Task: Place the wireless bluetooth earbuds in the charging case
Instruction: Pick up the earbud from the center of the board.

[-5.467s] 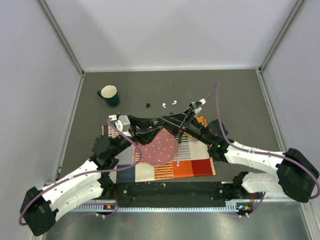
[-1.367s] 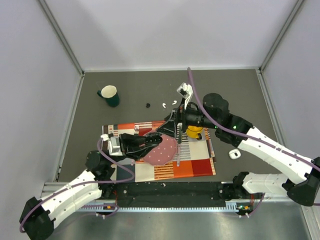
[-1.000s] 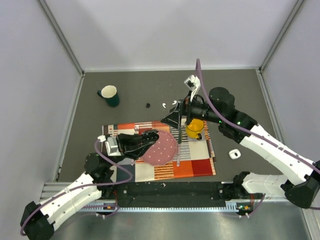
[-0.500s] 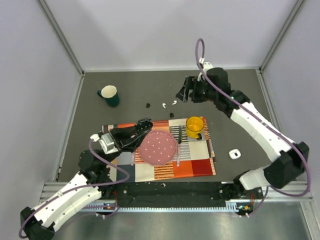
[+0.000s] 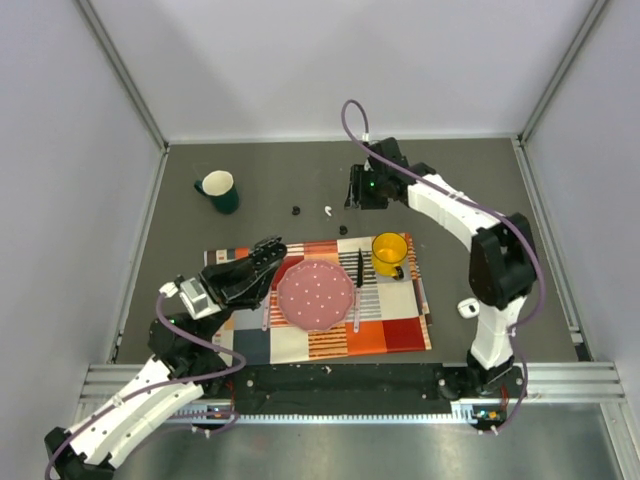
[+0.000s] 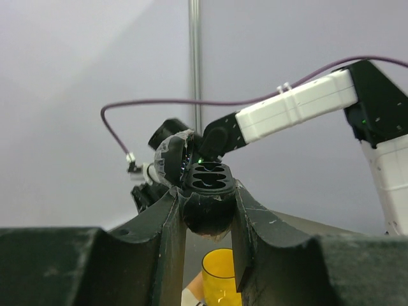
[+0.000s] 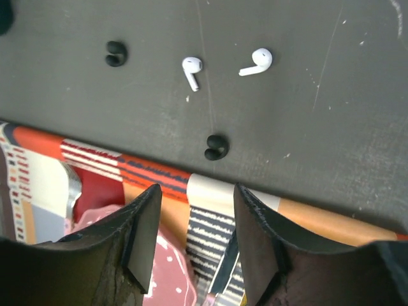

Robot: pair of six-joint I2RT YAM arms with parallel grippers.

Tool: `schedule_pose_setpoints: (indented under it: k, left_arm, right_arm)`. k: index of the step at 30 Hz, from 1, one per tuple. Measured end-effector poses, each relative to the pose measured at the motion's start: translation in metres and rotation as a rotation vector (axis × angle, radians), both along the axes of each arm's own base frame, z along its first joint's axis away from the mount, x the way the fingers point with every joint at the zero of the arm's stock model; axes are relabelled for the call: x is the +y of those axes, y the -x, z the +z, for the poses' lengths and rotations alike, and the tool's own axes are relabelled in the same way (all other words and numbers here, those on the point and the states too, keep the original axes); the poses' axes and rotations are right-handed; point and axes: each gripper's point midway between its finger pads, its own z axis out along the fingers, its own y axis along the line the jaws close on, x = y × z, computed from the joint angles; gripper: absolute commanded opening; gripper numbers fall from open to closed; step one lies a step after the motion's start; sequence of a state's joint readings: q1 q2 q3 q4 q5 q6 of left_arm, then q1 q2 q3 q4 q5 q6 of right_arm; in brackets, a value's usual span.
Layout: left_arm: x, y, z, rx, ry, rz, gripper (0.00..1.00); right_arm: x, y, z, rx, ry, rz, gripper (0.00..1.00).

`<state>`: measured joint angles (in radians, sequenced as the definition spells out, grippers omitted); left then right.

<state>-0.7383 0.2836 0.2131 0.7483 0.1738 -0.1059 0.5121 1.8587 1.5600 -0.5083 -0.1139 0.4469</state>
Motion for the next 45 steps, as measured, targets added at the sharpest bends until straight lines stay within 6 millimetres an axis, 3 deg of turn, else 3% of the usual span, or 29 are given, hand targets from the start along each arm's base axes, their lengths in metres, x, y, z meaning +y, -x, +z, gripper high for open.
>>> schedule_pose_setpoints:
  k: [1, 2, 5, 10, 22, 37, 45]
  left_arm:
    - [0.001, 0.001, 0.001, -0.001, 0.004, 0.003, 0.00]
    - [0.003, 0.002, 0.002, -0.005, 0.008, 0.004, 0.00]
    - [0.005, 0.004, 0.002, -0.007, 0.009, 0.007, 0.00]
    - [0.005, 0.004, -0.001, 0.003, -0.001, 0.007, 0.00]
    - [0.004, 0.001, -0.005, 0.018, -0.012, 0.012, 0.00]
    - [0.006, -0.003, -0.007, 0.033, -0.012, 0.032, 0.00]
    - [0.006, -0.003, -0.009, 0.039, -0.016, 0.033, 0.00]
  right_arm:
    - [0.001, -0.002, -0.010, 0.021, 0.007, 0.000, 0.37]
    - [0.003, -0.004, -0.019, 0.040, 0.011, 0.003, 0.36]
    - [0.005, -0.009, -0.047, 0.096, 0.026, 0.002, 0.37]
    - [0.002, -0.011, -0.072, 0.149, 0.044, 0.001, 0.38]
    - [0.009, -0.009, -0.102, 0.216, 0.037, 0.033, 0.36]
    - [0.010, -0.010, -0.102, 0.216, 0.031, 0.036, 0.34]
    - [0.011, -0.009, -0.116, 0.240, 0.034, 0.038, 0.33]
